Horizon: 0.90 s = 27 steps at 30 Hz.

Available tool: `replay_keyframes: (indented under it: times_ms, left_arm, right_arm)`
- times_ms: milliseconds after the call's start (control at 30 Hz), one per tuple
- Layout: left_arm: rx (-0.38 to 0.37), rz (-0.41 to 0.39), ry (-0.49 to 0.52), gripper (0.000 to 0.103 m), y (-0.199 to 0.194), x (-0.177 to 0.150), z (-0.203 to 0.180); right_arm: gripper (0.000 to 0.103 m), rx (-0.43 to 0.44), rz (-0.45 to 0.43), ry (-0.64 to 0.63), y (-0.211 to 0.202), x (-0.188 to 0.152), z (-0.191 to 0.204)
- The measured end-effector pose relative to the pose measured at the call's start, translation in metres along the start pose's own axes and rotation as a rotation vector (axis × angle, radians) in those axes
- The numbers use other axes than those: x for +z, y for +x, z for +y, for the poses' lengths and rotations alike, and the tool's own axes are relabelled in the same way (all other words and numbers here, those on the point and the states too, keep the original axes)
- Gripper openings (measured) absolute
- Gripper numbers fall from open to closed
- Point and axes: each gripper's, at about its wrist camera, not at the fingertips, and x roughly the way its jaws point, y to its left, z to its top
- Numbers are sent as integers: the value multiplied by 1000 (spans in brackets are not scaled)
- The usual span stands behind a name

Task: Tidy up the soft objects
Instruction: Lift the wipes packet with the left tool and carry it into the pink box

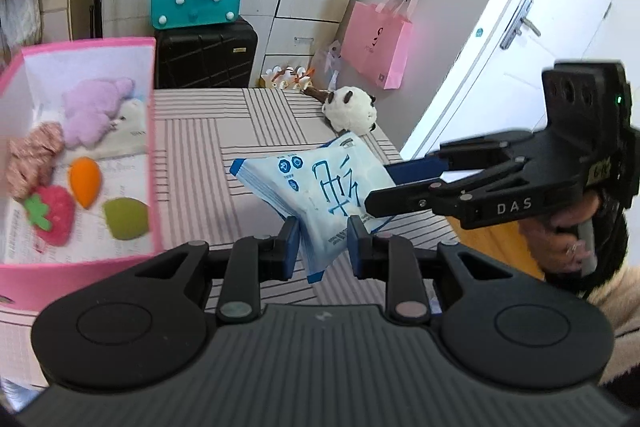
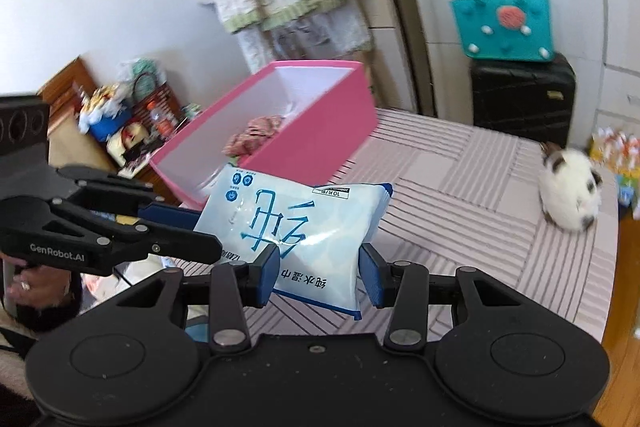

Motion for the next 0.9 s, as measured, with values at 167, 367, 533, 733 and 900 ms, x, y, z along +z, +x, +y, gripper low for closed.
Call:
replay_keyframes:
  times_ms: [167,367,533,733,900]
  left_arm:
    - [31,13,48,25,-16,11,1]
    - [53,-4,58,25,-37,19,19]
    - [79,-66,47,25,-58,26,42]
    - [147,-122,-14,25,-73,32,80]
    - [217,-124,-80,25,-69,33,111]
  right_arm:
    - [50,-3,-1,-57,8,25,16]
    - [50,1,-14,-145,22,58,40]
    - [48,21,-40,-223,42,86,56]
    - [35,40,-31,-321,83,122,72]
    - [31,69,27,-404,130,152,80]
